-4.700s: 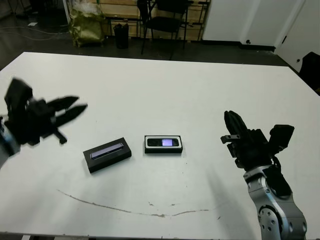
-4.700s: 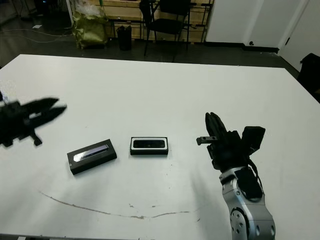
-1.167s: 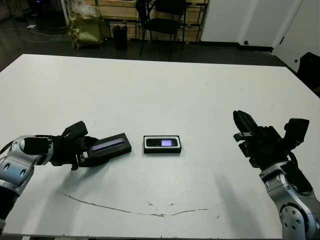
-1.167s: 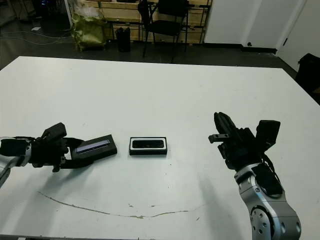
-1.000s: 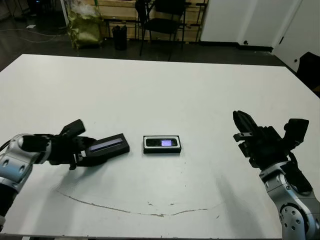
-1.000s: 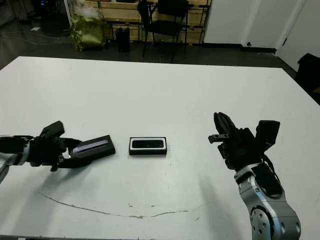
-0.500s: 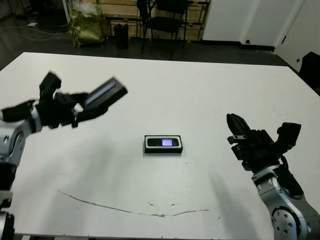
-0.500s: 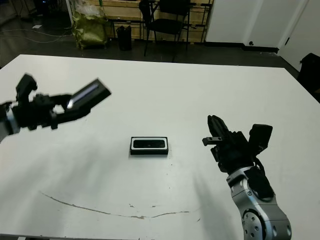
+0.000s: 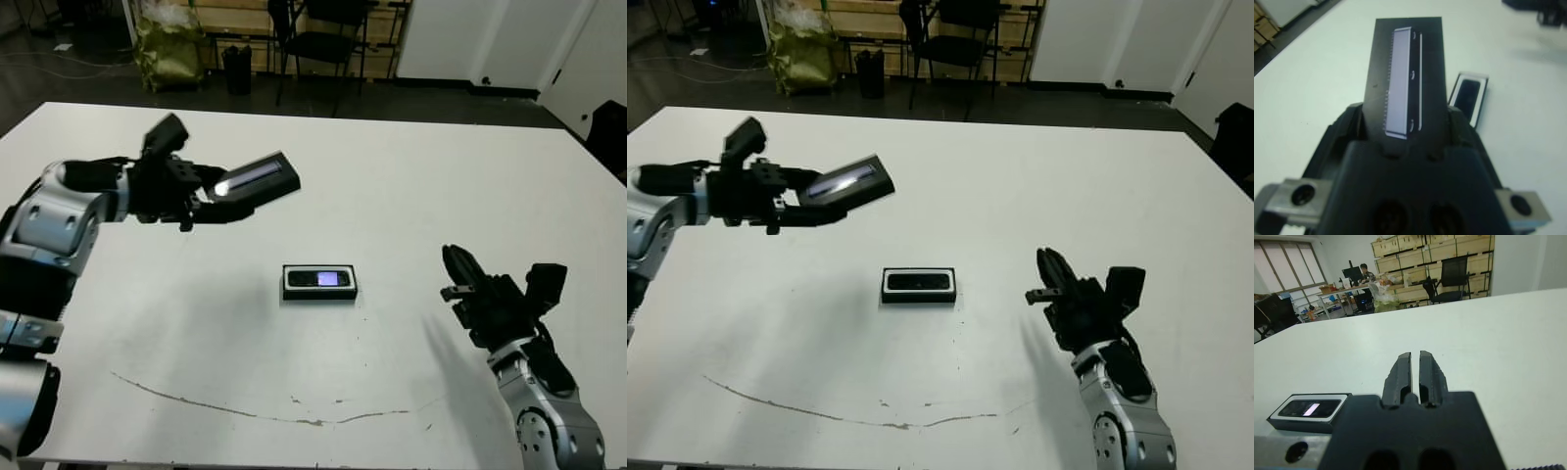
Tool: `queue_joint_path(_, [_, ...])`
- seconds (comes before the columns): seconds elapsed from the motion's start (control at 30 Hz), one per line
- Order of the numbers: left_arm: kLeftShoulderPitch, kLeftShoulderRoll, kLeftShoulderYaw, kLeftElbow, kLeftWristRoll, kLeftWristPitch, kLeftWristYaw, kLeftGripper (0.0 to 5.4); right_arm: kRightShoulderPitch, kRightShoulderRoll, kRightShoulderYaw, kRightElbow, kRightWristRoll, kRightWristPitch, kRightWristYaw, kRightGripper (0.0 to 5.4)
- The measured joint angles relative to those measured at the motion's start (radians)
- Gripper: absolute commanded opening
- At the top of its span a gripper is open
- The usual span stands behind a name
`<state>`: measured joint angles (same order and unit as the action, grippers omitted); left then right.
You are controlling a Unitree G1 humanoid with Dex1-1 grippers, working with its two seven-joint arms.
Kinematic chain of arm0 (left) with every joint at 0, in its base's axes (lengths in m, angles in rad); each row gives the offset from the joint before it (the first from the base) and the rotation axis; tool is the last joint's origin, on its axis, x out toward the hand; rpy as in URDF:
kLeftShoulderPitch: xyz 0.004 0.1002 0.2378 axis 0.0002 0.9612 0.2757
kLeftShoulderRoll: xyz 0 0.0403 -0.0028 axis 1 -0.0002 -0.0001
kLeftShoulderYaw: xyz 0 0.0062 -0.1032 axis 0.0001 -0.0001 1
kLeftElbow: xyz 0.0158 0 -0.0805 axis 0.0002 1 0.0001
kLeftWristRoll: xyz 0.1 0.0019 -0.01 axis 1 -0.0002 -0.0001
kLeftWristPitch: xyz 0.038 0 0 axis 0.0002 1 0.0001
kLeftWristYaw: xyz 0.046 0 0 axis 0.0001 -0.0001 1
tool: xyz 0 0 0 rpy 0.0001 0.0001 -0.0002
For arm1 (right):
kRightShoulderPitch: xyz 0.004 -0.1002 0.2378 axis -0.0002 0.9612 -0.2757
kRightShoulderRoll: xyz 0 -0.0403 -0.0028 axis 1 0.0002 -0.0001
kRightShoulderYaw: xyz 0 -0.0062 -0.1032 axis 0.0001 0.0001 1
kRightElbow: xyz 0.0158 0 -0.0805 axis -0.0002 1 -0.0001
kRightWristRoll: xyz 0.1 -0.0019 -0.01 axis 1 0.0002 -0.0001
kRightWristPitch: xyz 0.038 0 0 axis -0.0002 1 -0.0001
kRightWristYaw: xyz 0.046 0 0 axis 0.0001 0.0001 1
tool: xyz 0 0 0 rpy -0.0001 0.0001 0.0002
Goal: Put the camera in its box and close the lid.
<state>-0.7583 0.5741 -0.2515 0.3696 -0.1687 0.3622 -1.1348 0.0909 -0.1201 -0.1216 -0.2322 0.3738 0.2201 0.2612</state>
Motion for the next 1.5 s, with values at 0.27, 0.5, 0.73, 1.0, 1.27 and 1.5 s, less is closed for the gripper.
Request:
queue_joint_path(0.27, [0.001,-0.062,-0.034,0.0,0.035,-0.017,0.001,2.75,0.014,0.002,0.024,-0.014,-0.069,0.009,-0.054,0.0])
queue_joint_path(0.5, [0.058,-0.105,-0.02,-0.039,0.031,-0.038,0.039,2.75,0.021,0.014,0.023,0.016,-0.053,-0.026,-0.028,0.0])
queue_joint_path(0.73, [0.066,-0.112,-0.043,0.034,0.036,-0.101,-0.041,2.75,0.02,0.027,0.021,0.026,-0.055,-0.028,-0.036,0.0])
queue_joint_path(1.0, [0.046,-0.148,-0.083,0.183,0.083,-0.22,-0.105,2.75,0.02,0.03,0.02,0.027,-0.071,-0.042,-0.039,0.0])
queue_joint_path(1.27, [0.007,-0.192,-0.09,0.342,0.122,-0.3,-0.156,2.75,0.02,0.033,0.02,-0.013,-0.077,-0.004,-0.09,0.0])
queue_joint_path(1.5, [-0.019,-0.235,-0.09,0.434,0.151,-0.325,-0.167,2.75,0.019,0.033,0.009,-0.019,-0.059,0.025,-0.095,0.0])
